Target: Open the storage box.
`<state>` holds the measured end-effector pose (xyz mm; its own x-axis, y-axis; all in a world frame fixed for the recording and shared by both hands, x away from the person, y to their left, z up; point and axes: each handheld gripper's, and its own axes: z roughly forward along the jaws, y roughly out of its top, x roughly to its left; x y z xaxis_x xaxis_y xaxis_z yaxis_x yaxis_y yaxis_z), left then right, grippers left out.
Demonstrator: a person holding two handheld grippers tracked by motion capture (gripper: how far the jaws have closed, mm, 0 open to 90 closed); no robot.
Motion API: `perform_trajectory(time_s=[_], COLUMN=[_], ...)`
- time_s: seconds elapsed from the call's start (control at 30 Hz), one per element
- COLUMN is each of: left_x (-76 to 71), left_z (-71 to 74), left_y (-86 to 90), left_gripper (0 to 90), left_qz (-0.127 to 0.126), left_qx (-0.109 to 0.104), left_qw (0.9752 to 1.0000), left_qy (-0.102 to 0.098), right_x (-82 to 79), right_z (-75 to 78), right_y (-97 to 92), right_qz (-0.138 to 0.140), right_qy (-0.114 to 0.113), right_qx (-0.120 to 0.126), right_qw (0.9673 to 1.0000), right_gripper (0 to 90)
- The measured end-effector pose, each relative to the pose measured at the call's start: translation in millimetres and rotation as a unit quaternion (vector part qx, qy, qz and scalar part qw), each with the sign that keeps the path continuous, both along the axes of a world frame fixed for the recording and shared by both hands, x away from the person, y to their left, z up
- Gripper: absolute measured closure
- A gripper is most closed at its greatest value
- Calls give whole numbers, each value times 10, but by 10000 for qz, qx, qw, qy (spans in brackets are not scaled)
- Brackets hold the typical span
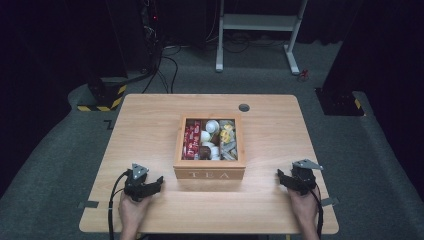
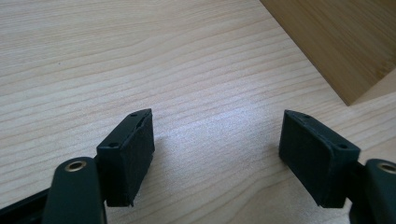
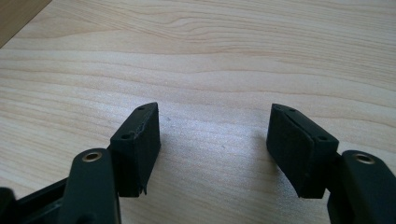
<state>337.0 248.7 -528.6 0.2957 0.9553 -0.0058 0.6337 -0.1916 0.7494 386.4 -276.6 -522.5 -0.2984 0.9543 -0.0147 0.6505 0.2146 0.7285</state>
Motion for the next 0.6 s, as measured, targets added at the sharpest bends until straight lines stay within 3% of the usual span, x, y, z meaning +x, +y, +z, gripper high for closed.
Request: perform_trajectory(time_s=[0.23,0.33,0.5,0.57,0.6], left_x=[-5,-19,-53,-94,-94], left_z=[3,5,21,89,89], left_y=[22,41,10,-70,-70], left_gripper=[257,270,306,314,317], left_qz=[-27,-49,-301,-532,-532], left_qx=[-86,-261,-416,-534,-534], left_qw=[10000,9996,9987,9970,9970], left_qy=[8,14,-20,-182,-182], right_x=[0,0,0,0,0], right_z=[0,0,0,0,0], right_y=[1,1,1,1,1], right_qz=[-2,-2,-4,-7,-7], right_qy=[-4,-2,-2,-4,-4], right_qx=[-2,-2,-1,-2,-2], right_qw=[10000,10000,10000,10000,10000], right_gripper=[345,346,345,345,345])
